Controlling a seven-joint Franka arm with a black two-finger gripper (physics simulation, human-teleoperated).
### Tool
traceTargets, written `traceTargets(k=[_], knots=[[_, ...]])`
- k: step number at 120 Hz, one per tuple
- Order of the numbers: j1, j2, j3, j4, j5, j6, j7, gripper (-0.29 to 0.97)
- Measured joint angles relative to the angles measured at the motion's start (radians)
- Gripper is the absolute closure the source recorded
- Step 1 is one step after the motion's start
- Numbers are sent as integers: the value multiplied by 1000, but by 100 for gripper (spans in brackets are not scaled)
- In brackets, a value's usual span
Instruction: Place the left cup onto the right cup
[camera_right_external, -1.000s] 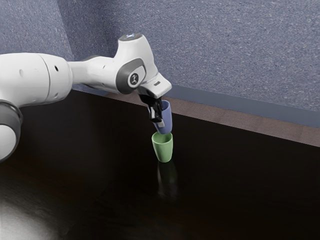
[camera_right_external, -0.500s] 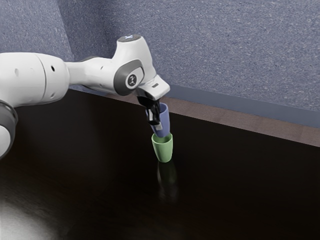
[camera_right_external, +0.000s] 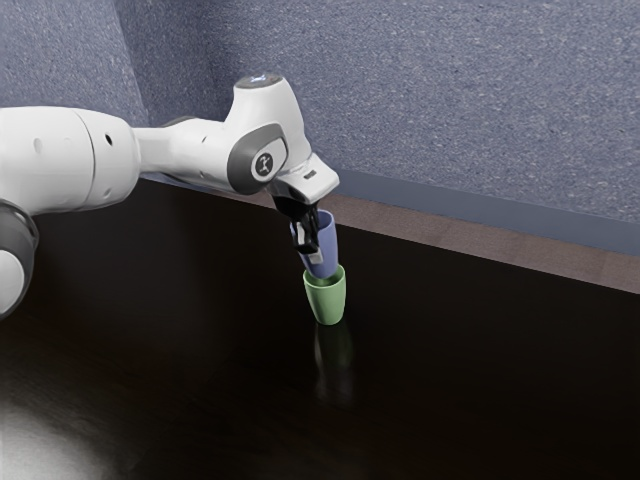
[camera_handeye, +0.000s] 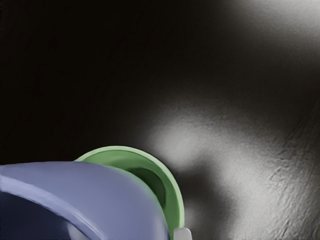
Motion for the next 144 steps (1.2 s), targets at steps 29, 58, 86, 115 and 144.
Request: traceTargets(k=[29,58,86,115,144], knots=[[1,8,0,0,0,6,-2,78],[1,22,0,-2,0,10,-3,78],[1,34,-1,-3,0,14,-5,78],[-5,35,-1,1,1,16,-14,39],[-15,10,0,5,11,4,-40,14]])
